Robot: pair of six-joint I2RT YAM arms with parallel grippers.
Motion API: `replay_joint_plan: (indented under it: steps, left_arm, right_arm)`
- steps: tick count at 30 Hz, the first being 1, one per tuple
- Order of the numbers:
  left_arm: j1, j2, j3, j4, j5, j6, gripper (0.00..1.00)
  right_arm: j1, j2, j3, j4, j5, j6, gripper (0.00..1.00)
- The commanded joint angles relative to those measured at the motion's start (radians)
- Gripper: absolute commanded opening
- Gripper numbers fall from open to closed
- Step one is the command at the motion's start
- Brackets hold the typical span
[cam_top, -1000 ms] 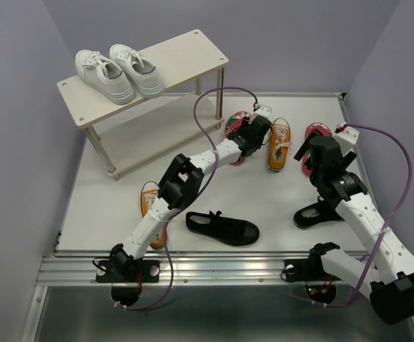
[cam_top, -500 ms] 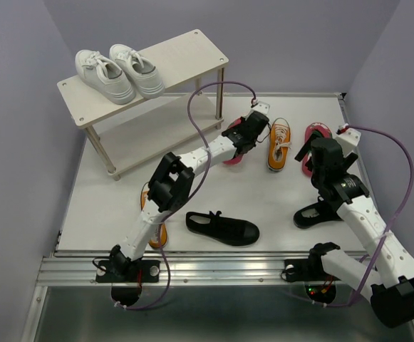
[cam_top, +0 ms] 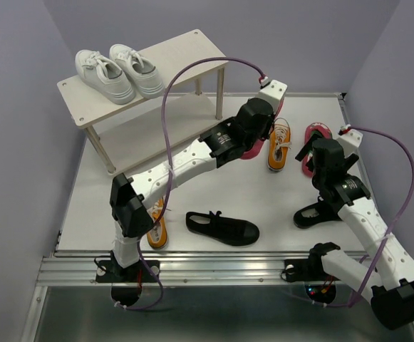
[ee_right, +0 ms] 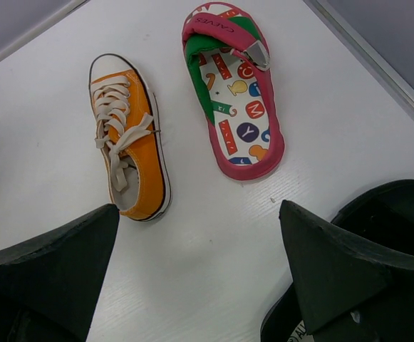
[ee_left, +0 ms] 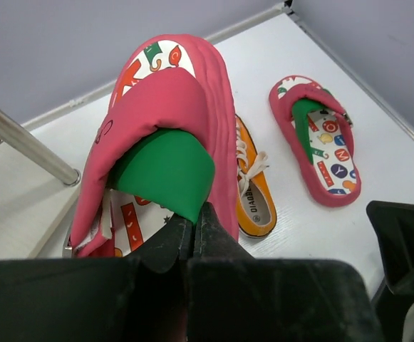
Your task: Place and organize the shoes onto the shoe shelf
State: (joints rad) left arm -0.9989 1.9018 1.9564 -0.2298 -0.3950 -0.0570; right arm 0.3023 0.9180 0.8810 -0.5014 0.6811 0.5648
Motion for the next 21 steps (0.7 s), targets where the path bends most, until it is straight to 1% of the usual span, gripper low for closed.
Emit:
replay_joint_plan:
  steps: [1, 7, 8, 10, 11, 14, 15, 18, 21]
  left_arm:
    - [-0.006, -0.102, 0.035, 0.041, -0.021, 0.037, 0.00]
    - [-0.006, -0.156, 0.150, 0.043, -0.080, 0.052, 0.00]
    - [-0.006, -0.158, 0.166, 0.047, -0.094, 0.090, 0.00]
    - [-0.007, -0.161, 0.212, 0.069, -0.162, 0.112, 0.00]
    - [-0.007, -0.158, 0.222, 0.098, -0.215, 0.149, 0.00]
    - [-0.004, -0.146, 0.268, 0.135, -0.304, 0.204, 0.00]
    - [-0.004, -0.127, 0.283, 0.153, -0.361, 0.224, 0.00]
    - [0.002, -0.086, 0.367, 0.179, -0.444, 0.316, 0.00]
    - [0.022, -0.057, 0.392, 0.222, -0.498, 0.362, 0.00]
  right_arm:
    - [0.000, -0.030, -0.008, 0.015, 0.029, 0.015, 1.00]
    - [0.000, -0.039, -0.011, 0.015, 0.025, 0.021, 1.00]
    - [0.000, -0.041, -0.011, 0.017, 0.023, 0.026, 1.00]
    - [0.000, -0.045, -0.011, 0.015, 0.015, 0.030, 1.00]
    - [0.000, -0.047, -0.011, 0.015, 0.012, 0.032, 1.00]
    - [0.000, -0.054, -0.011, 0.012, 0.006, 0.035, 1.00]
    - [0.000, -0.056, -0.011, 0.011, 0.006, 0.035, 1.00]
    - [0.000, -0.065, -0.013, 0.001, 0.009, 0.033, 1.00]
    - [0.000, -0.073, -0.016, 0.000, 0.009, 0.035, 1.00]
